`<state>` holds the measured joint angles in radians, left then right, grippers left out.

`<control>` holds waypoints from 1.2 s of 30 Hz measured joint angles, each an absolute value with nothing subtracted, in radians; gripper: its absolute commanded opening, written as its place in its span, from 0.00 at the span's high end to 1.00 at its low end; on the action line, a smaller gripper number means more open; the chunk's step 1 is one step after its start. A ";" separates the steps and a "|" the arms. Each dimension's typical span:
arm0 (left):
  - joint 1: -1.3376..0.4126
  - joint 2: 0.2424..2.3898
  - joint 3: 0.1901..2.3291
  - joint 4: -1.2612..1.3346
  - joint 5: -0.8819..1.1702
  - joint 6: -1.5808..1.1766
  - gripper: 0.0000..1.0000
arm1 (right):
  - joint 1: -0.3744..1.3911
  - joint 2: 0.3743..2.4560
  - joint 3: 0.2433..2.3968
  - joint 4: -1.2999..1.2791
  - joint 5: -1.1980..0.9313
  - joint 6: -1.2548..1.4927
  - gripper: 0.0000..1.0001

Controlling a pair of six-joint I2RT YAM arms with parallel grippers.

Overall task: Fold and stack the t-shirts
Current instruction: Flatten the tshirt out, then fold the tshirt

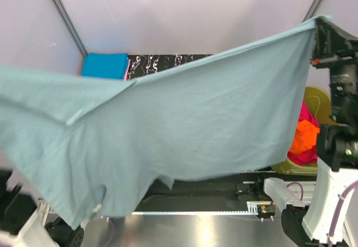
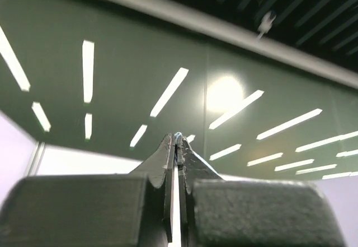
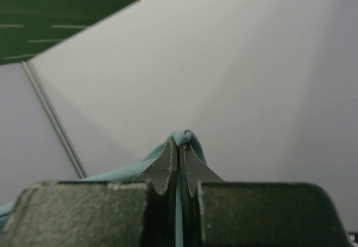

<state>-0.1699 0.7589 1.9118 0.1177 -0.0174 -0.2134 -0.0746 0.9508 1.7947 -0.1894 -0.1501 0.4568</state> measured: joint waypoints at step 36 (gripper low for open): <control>-0.068 1.828 1.375 0.196 -0.065 -0.243 1.00 | -0.073 2.140 1.666 0.016 -0.233 0.525 1.00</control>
<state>-0.0677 1.8278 1.3750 0.1959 -0.0650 -0.2432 -0.0727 2.1395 1.6665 0.0158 -0.2325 0.5251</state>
